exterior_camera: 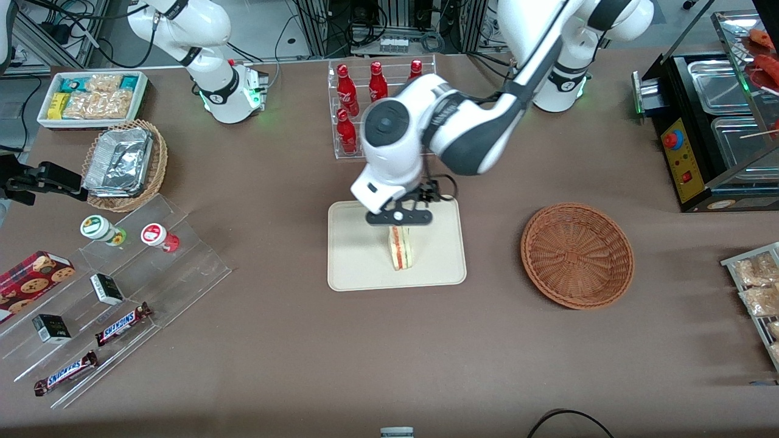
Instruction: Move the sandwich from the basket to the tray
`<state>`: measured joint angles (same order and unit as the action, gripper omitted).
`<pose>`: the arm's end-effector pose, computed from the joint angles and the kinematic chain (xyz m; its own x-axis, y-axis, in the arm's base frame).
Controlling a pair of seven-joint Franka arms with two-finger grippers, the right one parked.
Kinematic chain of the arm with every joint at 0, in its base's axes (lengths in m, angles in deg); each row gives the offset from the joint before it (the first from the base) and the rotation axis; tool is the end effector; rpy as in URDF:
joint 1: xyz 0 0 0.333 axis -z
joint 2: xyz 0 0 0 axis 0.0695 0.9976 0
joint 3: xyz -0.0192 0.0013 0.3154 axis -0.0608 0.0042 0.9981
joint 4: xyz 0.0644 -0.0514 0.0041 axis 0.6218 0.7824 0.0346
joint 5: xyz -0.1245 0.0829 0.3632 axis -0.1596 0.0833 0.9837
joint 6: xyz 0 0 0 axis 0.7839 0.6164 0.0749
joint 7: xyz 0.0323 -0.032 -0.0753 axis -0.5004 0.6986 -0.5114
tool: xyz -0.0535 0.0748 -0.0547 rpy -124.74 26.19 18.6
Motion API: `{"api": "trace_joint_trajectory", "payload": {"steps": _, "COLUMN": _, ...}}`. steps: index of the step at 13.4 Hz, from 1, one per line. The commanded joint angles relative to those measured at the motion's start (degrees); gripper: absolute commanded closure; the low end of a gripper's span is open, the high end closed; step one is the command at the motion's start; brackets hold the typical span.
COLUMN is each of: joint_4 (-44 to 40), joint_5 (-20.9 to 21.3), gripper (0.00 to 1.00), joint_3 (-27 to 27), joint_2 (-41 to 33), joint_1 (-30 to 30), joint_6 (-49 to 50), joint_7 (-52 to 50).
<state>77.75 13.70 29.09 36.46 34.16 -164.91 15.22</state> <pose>0.5235 -0.4763 0.4286 0.9898 -0.0677 -0.1250 -0.0730 -0.9966 -0.0383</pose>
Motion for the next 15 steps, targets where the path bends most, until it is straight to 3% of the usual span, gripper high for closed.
{"api": "trace_joint_trajectory", "payload": {"steps": 1, "joint_4": 4.5, "joint_5": -6.4, "gripper": 0.0, "joint_3": 7.9, "joint_2": -5.4, "joint_1": -0.1, "joint_6": 1.6, "joint_7": 13.4}}
{"api": "trace_joint_trajectory", "payload": {"steps": 3, "joint_4": 4.8, "joint_5": -11.1, "gripper": 0.0, "joint_3": 15.1, "joint_2": -6.4, "joint_1": 0.0, "joint_6": 6.7, "joint_7": 22.5}}
{"api": "trace_joint_trajectory", "payload": {"steps": 5, "joint_4": 5.0, "joint_5": -12.1, "gripper": 0.0, "joint_3": 20.8, "joint_2": -7.2, "joint_1": 0.0, "joint_6": 9.4, "joint_7": 32.8}}
{"api": "trace_joint_trajectory", "payload": {"steps": 7, "joint_4": 5.0, "joint_5": -14.2, "gripper": 0.0, "joint_3": 25.5, "joint_2": -8.1, "joint_1": 0.0, "joint_6": 11.1, "joint_7": 35.3}}
{"api": "trace_joint_trajectory", "payload": {"steps": 15, "joint_4": 5.0, "joint_5": -13.5, "gripper": 0.0, "joint_3": 28.5, "joint_2": -8.5, "joint_1": 0.2, "joint_6": 11.3, "joint_7": 34.9}}
